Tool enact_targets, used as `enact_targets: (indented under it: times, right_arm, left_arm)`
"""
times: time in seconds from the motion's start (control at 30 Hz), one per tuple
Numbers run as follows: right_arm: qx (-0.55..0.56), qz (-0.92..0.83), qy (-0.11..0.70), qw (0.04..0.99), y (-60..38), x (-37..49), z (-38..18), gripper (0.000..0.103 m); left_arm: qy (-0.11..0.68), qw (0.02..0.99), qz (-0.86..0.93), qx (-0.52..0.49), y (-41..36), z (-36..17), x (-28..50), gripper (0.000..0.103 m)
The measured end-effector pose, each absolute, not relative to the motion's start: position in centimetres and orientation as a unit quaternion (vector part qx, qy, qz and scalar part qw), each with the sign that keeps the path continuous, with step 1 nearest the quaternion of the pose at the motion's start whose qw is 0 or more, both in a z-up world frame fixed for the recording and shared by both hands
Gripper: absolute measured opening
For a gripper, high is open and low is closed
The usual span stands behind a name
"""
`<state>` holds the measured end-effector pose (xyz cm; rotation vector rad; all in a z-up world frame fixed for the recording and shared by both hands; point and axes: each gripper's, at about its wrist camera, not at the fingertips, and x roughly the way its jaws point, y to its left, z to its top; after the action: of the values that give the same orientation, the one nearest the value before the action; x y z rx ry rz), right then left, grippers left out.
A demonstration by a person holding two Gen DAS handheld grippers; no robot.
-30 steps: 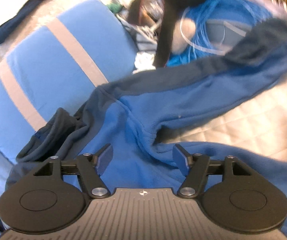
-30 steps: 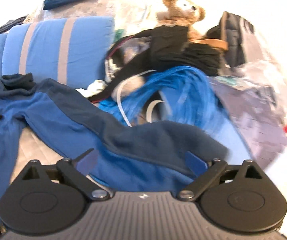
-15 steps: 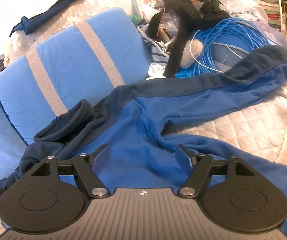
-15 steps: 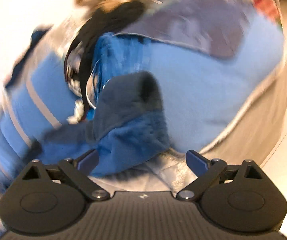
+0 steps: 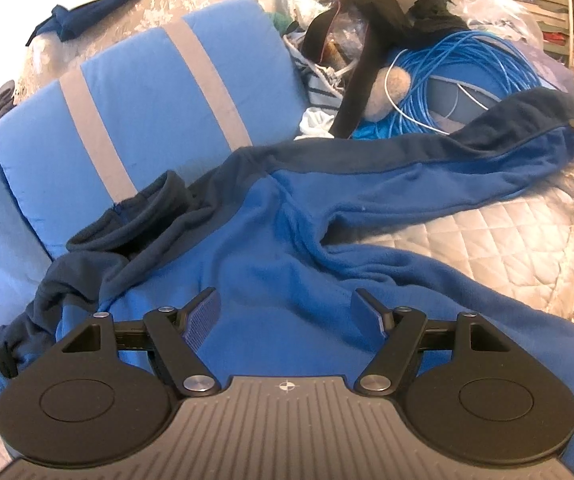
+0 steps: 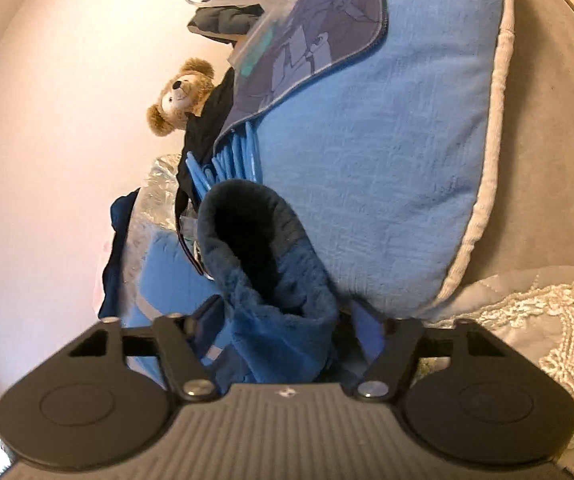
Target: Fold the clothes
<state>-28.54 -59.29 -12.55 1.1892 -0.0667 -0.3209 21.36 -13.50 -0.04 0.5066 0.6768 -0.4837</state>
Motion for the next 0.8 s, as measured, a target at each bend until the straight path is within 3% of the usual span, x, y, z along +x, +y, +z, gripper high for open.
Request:
enact_targets:
  times: [0.1,0.2,0.5,0.8]
  right_arm:
    - [0.551,-0.152,-0.04,0.819,-58.9,-28.5,-12.2,0.032]
    - [0.545,-0.158,-0.033,0.823,-58.5,-28.6,-11.0,0.022]
    - [0.511,-0.209,0.016,0.833,-57.1,-27.9,-3.5,0.016]
    - [0.39,-0.22,0.073,0.891,-54.4,-20.5,9.4,0.016]
  left_arm:
    - [0.328,0.883,-0.233,0.242,-13.2,-0.1,21.2,0.069]
    - [0.327,0.883,-0.234,0.242,-13.1,0.0,21.0,0.069]
    - [0.312,0.889,-0.24,0.234,-11.9,1.3,19.2,0.069]
    - [0.301,0.903,-0.238,0.193,-9.1,3.9,17.4,0.069]
